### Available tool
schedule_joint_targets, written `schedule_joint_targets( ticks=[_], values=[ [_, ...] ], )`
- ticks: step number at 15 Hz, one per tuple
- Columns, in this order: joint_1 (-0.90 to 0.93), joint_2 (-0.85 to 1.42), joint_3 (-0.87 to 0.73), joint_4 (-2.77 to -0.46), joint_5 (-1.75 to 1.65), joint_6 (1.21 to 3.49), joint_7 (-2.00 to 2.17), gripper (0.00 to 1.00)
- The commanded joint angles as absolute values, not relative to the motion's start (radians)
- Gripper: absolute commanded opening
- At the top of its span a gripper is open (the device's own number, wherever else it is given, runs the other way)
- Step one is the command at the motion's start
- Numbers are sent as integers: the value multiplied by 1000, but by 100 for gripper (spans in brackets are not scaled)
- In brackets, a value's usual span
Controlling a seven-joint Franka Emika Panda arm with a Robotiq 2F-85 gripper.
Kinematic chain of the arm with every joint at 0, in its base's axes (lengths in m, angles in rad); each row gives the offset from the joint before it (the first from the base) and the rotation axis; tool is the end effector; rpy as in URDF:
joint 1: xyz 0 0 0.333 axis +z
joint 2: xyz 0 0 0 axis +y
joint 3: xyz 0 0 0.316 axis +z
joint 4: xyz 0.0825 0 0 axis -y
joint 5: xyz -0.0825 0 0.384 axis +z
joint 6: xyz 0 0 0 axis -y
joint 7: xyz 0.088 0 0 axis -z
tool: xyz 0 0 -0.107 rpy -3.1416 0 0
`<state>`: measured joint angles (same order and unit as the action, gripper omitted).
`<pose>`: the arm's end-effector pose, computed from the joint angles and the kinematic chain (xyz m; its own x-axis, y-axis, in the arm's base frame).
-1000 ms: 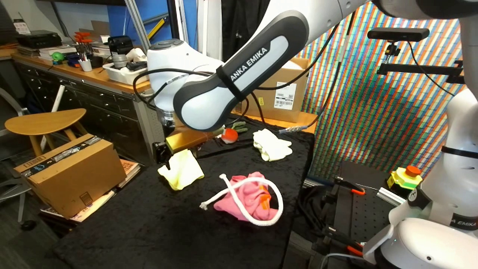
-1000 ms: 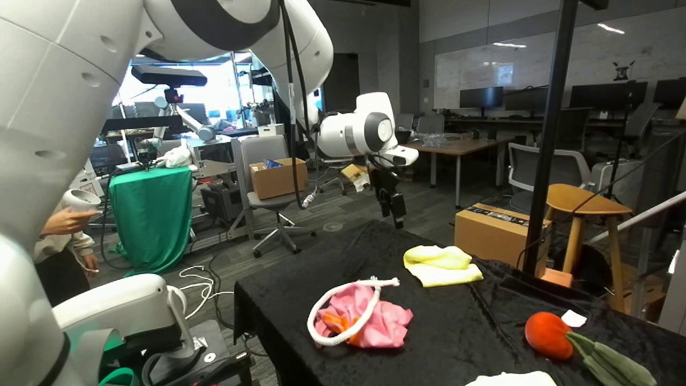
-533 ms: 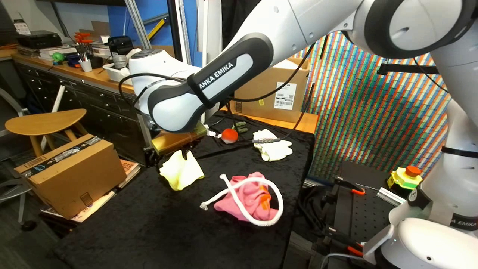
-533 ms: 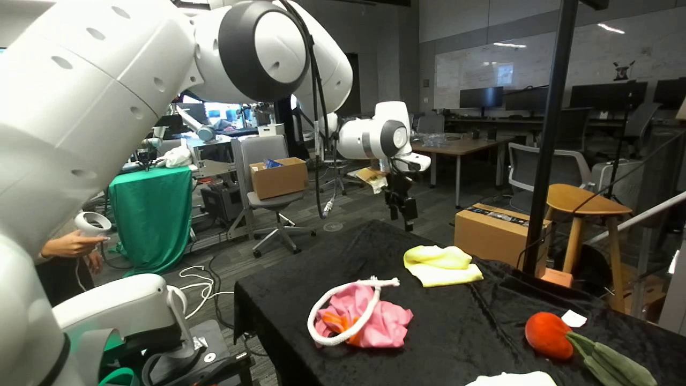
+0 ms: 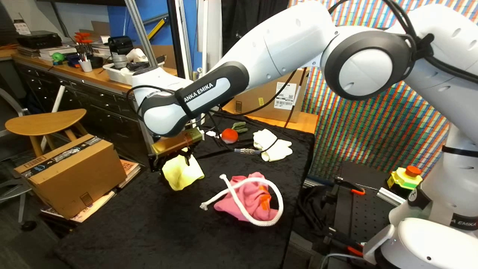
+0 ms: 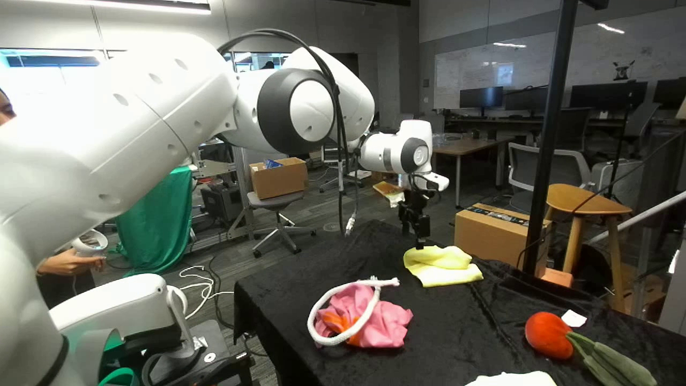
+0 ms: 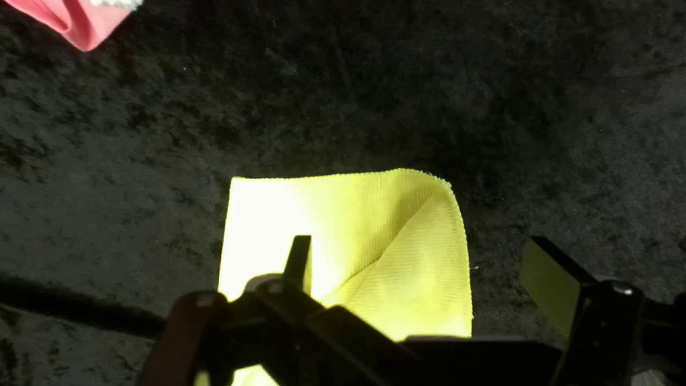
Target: Bunch up all the objects on the table
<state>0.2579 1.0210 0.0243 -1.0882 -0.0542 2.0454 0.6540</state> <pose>0.7377 0.2046 0.1894 0.9362 -0.3497 -0.0348 -0.3474 -0.9359 0.0592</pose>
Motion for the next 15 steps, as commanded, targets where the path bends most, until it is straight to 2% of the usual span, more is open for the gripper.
schedule_joint_targets(
  ticks=[1,13,14,15],
  values=[
    [245,1138,27,-908,-6,1976,603,100],
    [231,1267,29,-752,27,1968,534,100],
    [229,1272,31,-743,29,1968,530,75],
    [229,1276,29,-736,29,1968,532,74]
  ],
)
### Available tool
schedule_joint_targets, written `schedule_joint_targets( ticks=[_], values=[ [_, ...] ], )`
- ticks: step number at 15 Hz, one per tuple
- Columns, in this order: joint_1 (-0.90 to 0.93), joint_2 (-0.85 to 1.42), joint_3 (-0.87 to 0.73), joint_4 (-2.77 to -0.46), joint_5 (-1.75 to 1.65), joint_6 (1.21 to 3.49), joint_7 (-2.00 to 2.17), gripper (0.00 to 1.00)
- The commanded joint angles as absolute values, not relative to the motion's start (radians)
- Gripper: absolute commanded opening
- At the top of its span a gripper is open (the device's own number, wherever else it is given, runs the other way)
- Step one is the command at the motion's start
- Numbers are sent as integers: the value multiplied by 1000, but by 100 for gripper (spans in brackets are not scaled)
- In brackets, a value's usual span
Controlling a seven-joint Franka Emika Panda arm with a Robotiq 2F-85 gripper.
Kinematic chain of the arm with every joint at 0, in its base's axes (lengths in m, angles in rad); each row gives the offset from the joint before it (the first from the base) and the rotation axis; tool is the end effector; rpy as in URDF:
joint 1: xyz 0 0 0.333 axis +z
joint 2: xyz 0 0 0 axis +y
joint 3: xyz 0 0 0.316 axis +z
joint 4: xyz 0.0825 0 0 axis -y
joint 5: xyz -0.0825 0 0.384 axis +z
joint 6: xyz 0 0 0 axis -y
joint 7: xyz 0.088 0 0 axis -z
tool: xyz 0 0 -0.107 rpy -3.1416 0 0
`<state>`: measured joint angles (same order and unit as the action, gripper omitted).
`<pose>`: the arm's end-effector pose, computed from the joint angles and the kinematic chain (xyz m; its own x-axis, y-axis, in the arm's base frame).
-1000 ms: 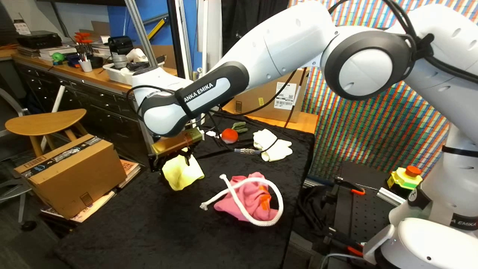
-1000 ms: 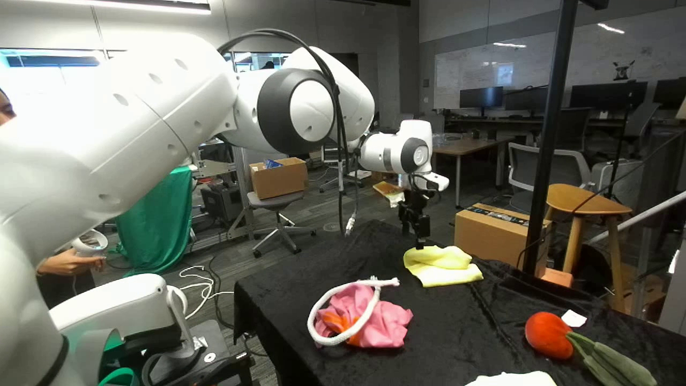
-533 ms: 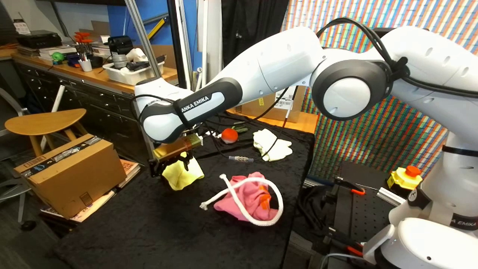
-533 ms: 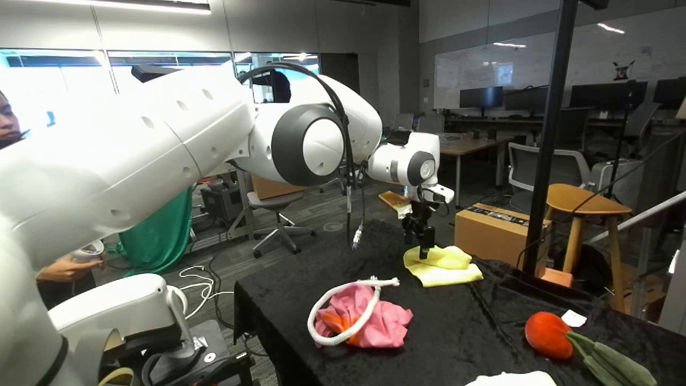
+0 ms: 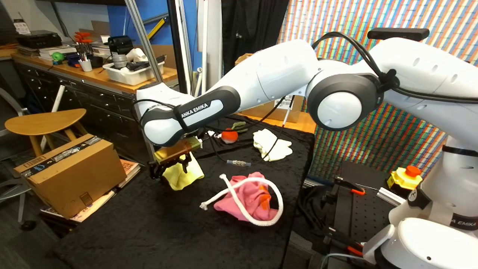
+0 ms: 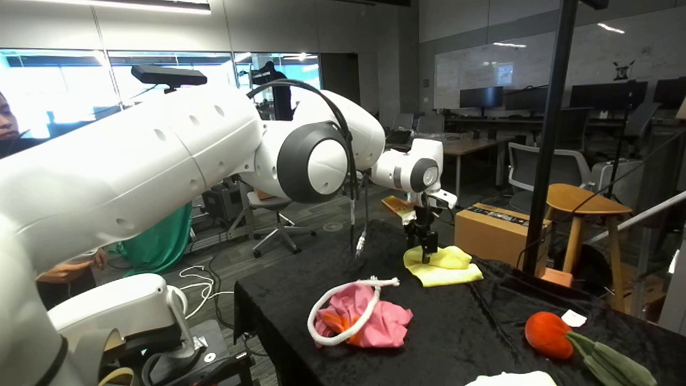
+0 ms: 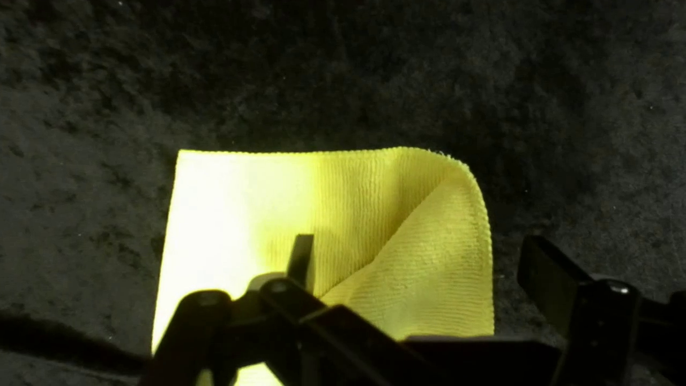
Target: Bunch up all the objects on the table
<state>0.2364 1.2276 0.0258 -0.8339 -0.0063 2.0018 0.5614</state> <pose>0.7599 0.1945 0.1415 0.9496 -0.3076 -0.0603 -0.3072 -0.9515 0.0158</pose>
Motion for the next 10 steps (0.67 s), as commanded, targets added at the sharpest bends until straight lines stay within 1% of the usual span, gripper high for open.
schedule_joint_targets(
  ticks=[1,3,5,8,10],
  values=[
    [229,1279,27,-731,30,1970,534,66],
    [227,1279,28,-725,32,1969,533,49],
    [226,1276,27,-723,35,1973,534,35],
    [212,1267,46,-734,21,1981,536,11],
    [208,1266,47,-735,20,1981,541,5]
  ],
)
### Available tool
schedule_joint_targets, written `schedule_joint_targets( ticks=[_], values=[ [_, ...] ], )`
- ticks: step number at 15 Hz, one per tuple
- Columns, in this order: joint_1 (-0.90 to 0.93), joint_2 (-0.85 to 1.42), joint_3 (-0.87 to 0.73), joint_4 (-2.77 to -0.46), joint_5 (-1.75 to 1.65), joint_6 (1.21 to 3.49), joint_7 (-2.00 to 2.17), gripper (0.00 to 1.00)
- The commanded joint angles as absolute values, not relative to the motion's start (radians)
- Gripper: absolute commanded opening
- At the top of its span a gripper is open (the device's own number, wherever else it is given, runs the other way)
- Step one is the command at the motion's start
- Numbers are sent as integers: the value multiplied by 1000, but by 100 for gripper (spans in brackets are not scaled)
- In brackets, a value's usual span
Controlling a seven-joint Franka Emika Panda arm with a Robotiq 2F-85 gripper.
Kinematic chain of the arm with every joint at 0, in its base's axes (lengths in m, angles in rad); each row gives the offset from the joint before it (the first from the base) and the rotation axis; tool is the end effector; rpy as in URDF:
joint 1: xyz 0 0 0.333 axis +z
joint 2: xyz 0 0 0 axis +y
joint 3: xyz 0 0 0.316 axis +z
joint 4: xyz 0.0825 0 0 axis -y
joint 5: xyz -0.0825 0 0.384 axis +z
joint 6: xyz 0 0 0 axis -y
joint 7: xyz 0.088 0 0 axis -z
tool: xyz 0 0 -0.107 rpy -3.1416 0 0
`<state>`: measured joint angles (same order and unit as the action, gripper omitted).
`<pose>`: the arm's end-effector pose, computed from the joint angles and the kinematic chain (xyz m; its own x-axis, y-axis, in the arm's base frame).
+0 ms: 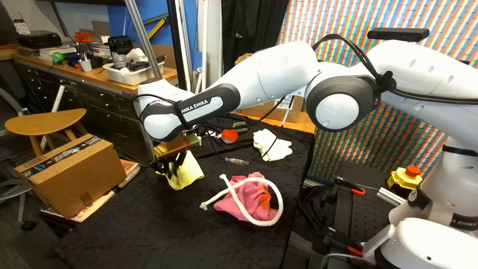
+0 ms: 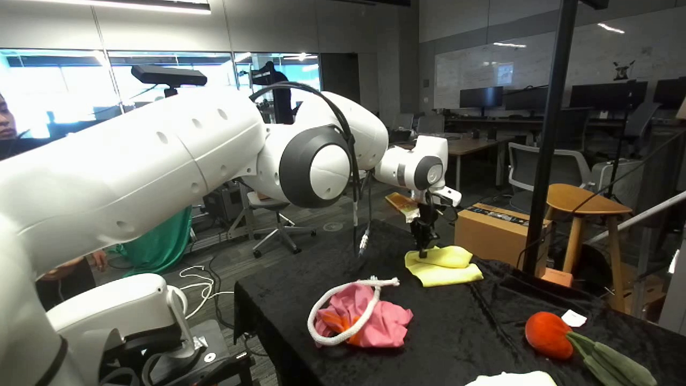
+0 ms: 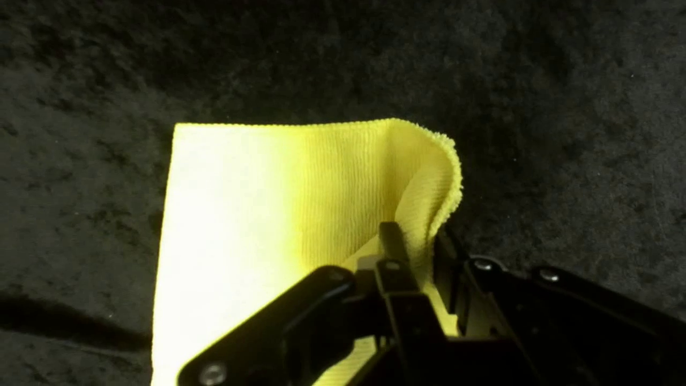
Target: Bunch up all the objects on the table
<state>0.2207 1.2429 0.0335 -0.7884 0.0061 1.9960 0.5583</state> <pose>0.7681 0.1874 0.1501 0.9454 -0.3223 -0.0495 -0.3232 -0.9462 -0.0129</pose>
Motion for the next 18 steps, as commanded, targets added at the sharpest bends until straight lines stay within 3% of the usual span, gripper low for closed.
schedule_joint_targets(
  ticks=[1,7,18],
  values=[
    [206,1267,49,-735,20,1981,540,4],
    [184,1218,92,-795,31,1966,494,6],
    [171,803,151,-1249,16,2064,417,6]
  ],
)
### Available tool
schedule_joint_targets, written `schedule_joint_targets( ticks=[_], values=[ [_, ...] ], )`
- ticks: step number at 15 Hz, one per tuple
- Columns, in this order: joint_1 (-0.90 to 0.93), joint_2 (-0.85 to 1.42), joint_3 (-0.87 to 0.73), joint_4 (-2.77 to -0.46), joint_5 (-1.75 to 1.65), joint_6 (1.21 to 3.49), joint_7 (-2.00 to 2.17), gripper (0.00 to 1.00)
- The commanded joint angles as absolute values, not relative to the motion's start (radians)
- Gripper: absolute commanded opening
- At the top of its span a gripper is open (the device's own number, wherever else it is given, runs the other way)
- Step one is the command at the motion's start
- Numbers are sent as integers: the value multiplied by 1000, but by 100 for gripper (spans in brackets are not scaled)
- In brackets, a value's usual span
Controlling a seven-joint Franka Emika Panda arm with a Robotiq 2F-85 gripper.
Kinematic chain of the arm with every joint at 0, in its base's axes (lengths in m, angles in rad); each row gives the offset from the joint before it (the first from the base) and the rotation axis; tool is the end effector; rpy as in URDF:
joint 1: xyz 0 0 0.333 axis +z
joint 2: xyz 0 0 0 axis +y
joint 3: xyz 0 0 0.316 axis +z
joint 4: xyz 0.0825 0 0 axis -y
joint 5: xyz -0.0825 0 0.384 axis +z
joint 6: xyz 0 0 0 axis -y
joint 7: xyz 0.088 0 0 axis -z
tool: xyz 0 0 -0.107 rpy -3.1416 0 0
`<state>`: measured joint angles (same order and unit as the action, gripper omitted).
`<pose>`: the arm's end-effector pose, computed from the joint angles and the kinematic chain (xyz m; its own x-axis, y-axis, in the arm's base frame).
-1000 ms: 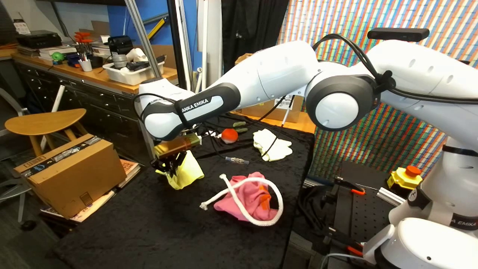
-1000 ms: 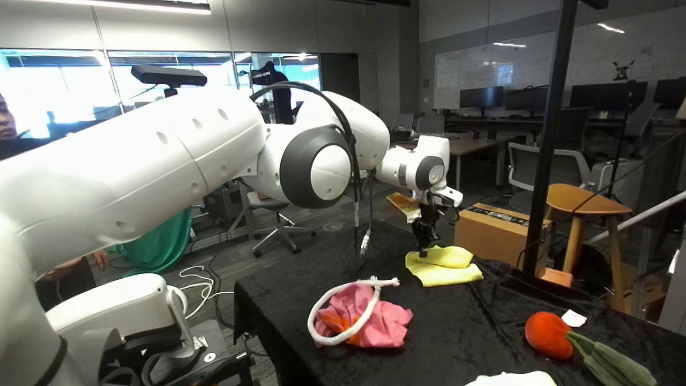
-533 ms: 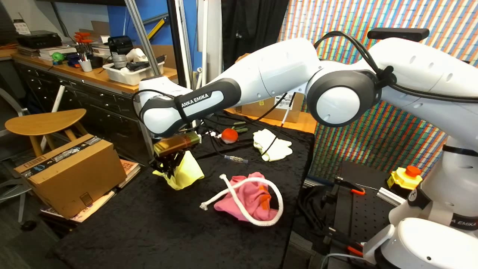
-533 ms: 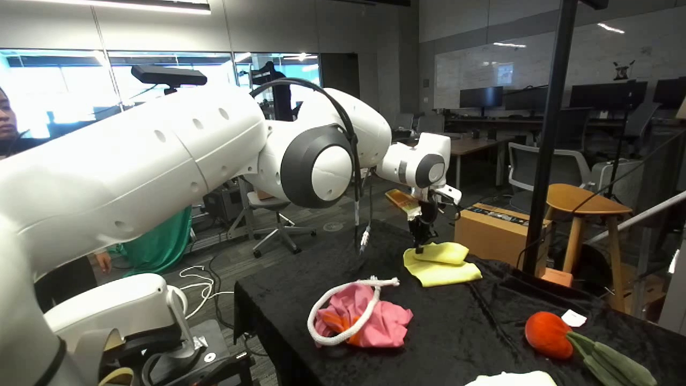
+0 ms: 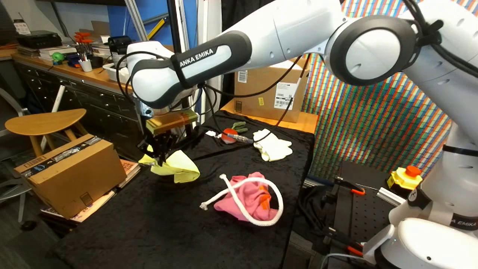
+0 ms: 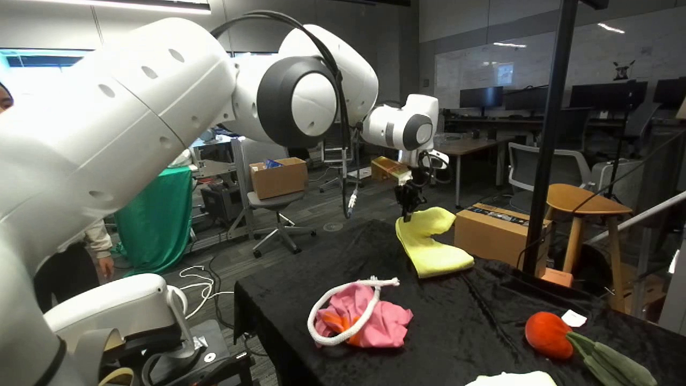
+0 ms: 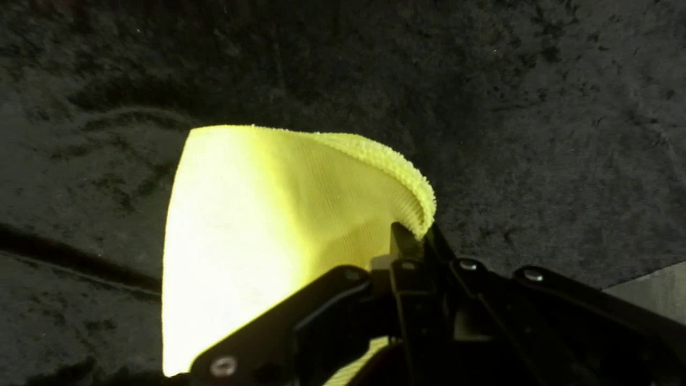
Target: Bunch up all the objects on the table
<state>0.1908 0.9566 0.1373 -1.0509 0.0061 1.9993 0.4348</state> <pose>0.7455 0.2159 0.2563 0.9852 -0.1631 -0.0531 -0.1679 -0.9802 -0.1047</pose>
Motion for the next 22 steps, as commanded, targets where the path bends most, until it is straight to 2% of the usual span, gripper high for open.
schedule_joint_targets(
  ticks=[1,17,22],
  values=[
    [169,766,152,-1291,19,2078,419,6],
    [112,145,117,-2034,187,2222,241,4],
    [92,-96,103,-2301,199,2202,172,4]
  ],
)
